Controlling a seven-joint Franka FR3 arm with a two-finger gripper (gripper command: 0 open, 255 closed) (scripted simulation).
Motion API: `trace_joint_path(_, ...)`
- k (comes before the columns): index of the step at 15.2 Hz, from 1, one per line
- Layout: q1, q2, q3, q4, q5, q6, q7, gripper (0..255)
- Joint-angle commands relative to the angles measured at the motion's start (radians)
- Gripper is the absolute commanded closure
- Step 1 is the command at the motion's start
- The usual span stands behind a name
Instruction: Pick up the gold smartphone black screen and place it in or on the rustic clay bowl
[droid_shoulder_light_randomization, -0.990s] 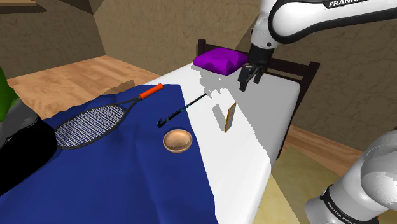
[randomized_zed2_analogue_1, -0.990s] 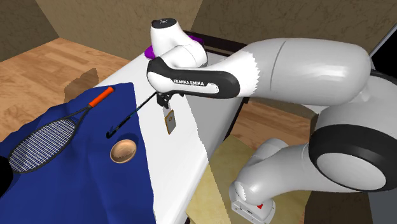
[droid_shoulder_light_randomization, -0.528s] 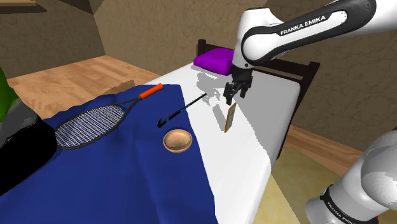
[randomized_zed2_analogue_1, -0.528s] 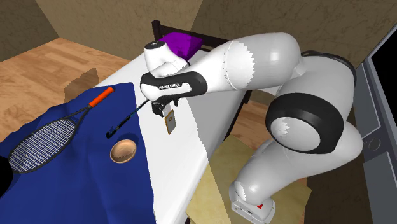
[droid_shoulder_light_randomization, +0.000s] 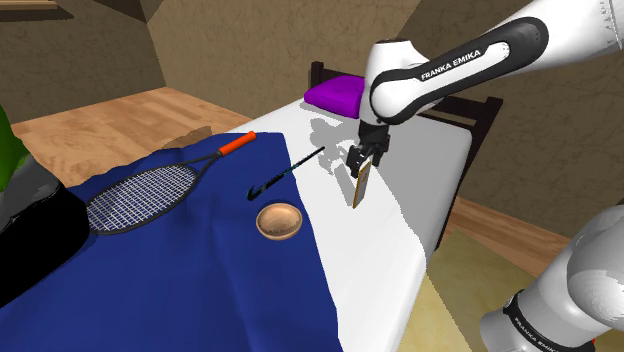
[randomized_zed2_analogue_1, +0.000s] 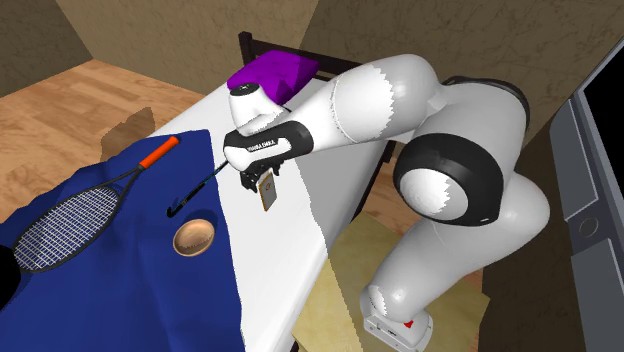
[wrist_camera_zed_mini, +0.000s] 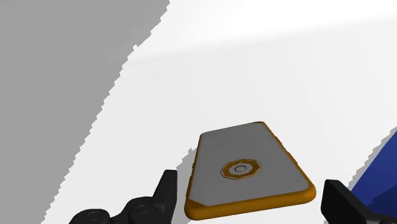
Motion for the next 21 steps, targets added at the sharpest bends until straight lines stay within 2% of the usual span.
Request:
trace_joint_path(1,-0.002,0.014,-0.001,-0.012,-0.001,0.026,-0.002,0)
trace_joint_path(8,-0.002,0.014,-0.002,-0.012,-0.001,0.026,-0.002,0)
trace_joint_path(9,-0.002,0.014,-0.002,-0.012,-0.001,0.026,-0.002,255)
trace_joint_path(18,-0.002,0.014,-0.001,-0.012,-0.001,0.026,-0.002,255)
trace_joint_path(21,-0.001,-0.007,-0.002,0.009,0.0,-0.016,-0.004,255)
